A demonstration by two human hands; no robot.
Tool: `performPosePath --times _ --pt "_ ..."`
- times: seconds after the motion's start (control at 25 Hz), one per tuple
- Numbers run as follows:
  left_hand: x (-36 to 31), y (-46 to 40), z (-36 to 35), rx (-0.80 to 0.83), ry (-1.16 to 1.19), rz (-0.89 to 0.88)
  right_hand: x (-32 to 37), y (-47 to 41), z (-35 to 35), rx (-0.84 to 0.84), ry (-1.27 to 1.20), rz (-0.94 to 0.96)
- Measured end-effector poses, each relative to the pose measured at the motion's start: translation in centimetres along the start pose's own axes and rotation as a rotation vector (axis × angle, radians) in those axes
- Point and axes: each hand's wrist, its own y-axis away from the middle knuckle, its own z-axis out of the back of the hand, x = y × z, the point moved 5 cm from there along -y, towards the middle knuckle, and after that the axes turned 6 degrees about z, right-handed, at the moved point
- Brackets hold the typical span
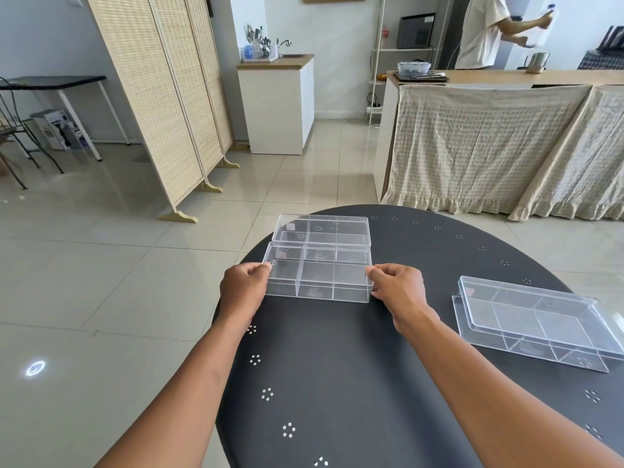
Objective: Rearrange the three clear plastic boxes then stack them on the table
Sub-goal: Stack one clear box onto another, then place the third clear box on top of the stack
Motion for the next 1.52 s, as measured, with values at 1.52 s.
performPosePath --times 1.52 --pt "-11.6 19.7 -15.0 0.334 -0.054 -0.270 1.0 4.3 29.9 -0.486 0.243 0.143"
